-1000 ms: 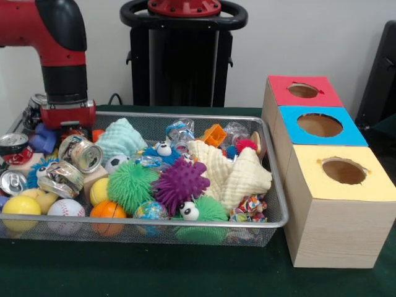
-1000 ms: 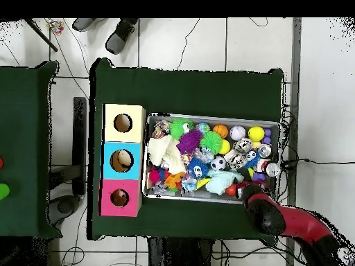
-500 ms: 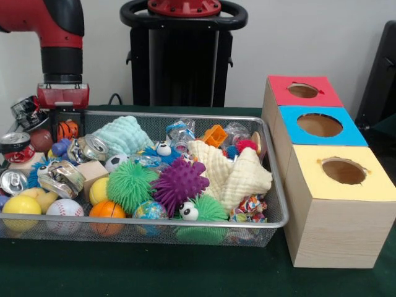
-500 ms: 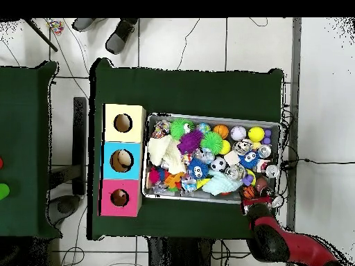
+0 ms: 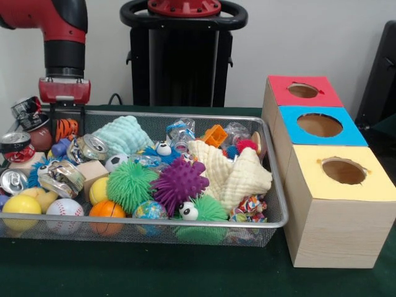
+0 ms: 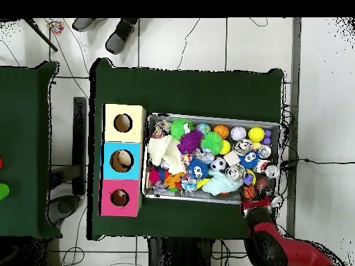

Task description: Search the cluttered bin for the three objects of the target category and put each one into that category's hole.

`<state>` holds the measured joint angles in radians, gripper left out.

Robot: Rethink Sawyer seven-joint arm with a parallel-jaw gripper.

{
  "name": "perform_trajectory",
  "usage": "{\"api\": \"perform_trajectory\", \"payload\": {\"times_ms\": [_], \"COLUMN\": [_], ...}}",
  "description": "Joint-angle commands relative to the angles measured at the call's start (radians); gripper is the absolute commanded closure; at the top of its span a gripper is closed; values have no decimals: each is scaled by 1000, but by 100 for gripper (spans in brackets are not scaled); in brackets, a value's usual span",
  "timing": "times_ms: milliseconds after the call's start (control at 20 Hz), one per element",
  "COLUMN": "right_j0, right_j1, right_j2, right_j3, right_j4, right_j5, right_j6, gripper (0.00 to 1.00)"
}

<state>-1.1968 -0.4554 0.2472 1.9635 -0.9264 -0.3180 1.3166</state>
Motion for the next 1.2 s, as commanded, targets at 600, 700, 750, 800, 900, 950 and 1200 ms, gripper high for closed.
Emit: {"api": "perform_trajectory", "payload": {"times_ms": [600, 700, 750, 800, 900, 950, 1200], "right_j0": [-17, -31, -37, -43, -53, -57, -60], "right_j1": [72, 68, 65, 63, 58, 55, 18], "right_j2": [-214, -199, -191, -185, -174, -170, -144], "right_j3": [101, 105, 107, 109, 114, 117, 146], "right_j4": [-98, -98, -100, -102, -103, -101, -74], "right_j5": [128, 152, 161, 170, 185, 191, 215], "right_j6": [105, 99, 95, 92, 86, 84, 83], "gripper": [100, 100, 100, 100, 100, 100, 100]}}
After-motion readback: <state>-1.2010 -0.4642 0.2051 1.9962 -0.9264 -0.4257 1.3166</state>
